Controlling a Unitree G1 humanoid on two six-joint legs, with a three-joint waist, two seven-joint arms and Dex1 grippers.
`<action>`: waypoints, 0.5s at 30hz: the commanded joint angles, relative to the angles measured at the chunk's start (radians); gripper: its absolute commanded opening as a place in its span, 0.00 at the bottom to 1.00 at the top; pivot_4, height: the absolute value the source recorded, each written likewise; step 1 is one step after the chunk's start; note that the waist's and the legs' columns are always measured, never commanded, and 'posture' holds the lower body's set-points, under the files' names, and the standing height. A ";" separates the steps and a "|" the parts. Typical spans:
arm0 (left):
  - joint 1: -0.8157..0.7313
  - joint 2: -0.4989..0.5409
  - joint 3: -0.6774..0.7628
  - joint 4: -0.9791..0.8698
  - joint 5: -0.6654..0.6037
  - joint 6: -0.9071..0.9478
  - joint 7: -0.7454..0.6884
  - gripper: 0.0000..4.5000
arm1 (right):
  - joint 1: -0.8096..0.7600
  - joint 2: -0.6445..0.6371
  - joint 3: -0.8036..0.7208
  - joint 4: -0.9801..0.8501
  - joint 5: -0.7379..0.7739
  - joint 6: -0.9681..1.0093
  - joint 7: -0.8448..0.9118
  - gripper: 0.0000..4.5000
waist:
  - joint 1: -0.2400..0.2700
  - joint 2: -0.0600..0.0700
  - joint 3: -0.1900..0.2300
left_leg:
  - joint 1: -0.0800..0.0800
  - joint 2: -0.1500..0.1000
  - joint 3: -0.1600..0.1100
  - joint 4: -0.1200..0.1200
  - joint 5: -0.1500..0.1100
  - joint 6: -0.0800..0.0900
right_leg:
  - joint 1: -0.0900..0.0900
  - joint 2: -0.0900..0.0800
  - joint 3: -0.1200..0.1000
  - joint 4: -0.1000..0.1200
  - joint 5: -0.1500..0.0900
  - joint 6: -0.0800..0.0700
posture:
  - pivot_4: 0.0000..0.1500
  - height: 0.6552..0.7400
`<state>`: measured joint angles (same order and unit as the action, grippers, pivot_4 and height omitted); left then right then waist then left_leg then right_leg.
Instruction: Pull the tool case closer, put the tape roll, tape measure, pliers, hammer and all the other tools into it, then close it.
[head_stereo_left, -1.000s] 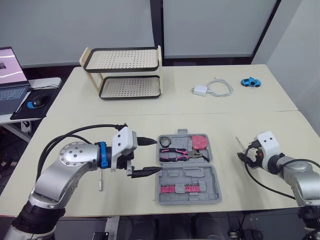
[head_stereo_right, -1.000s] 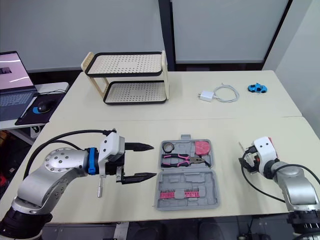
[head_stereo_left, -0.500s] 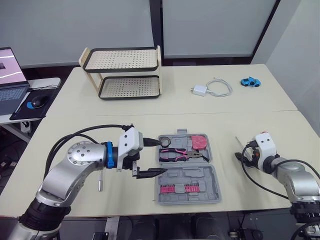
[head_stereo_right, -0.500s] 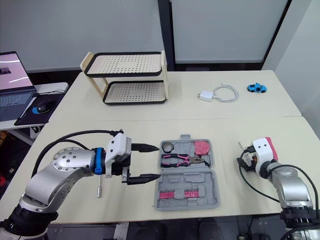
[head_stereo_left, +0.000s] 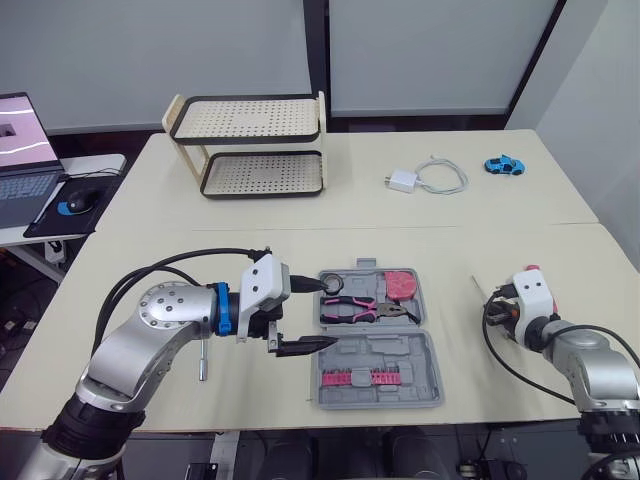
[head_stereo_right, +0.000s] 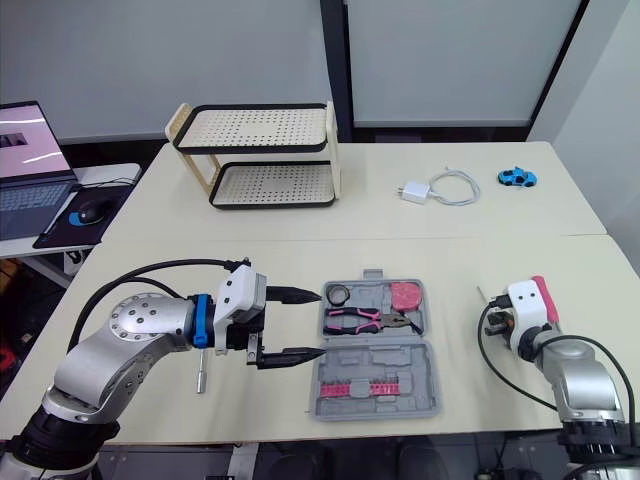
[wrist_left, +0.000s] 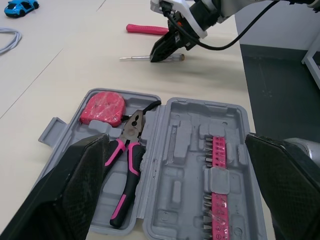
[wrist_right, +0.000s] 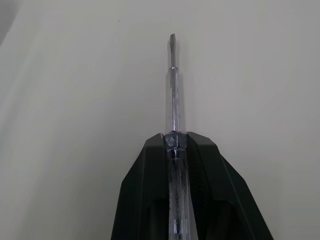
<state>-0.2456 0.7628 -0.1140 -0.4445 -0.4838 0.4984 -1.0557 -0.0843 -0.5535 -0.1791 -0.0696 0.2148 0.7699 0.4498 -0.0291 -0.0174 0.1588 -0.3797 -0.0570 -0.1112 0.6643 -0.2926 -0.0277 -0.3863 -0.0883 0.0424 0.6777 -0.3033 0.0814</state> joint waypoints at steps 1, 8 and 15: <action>0.004 0.023 0.009 -0.043 0.008 -0.018 -0.012 1.00 | 0.042 0.029 -0.058 -0.170 0.053 0.090 -0.033 0.05 | 0.000 0.000 0.000 | 0.000 0.000 0.000 0.000 0.000 0.000 | 0.000 0.000 0.000 0.000 0.000 0.000 | 1.00 1.00; 0.026 0.045 0.001 -0.048 0.026 -0.049 -0.043 1.00 | 0.169 0.161 -0.057 -0.481 0.108 0.276 -0.150 0.05 | 0.000 0.001 0.000 | 0.000 0.000 0.000 -0.001 0.000 0.000 | -0.001 0.000 0.000 0.000 0.000 0.000 | 1.00 1.00; 0.031 0.048 -0.010 -0.044 0.042 -0.068 -0.060 1.00 | 0.187 0.240 -0.010 -0.515 0.083 0.306 -0.227 0.05 | 0.000 0.001 0.000 | 0.000 0.000 0.000 -0.001 0.000 0.000 | -0.001 0.000 0.001 0.000 0.000 0.000 | 1.00 1.00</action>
<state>-0.2130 0.7996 -0.1245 -0.4633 -0.4451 0.4484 -1.1063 0.1086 -0.3210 -0.1810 -0.5555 0.2999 1.0797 0.2414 -0.0295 -0.0167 0.1586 -0.3797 -0.0571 -0.1115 0.6637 -0.2927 -0.0276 -0.3874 -0.0879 0.0429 0.6780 -0.3033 0.0814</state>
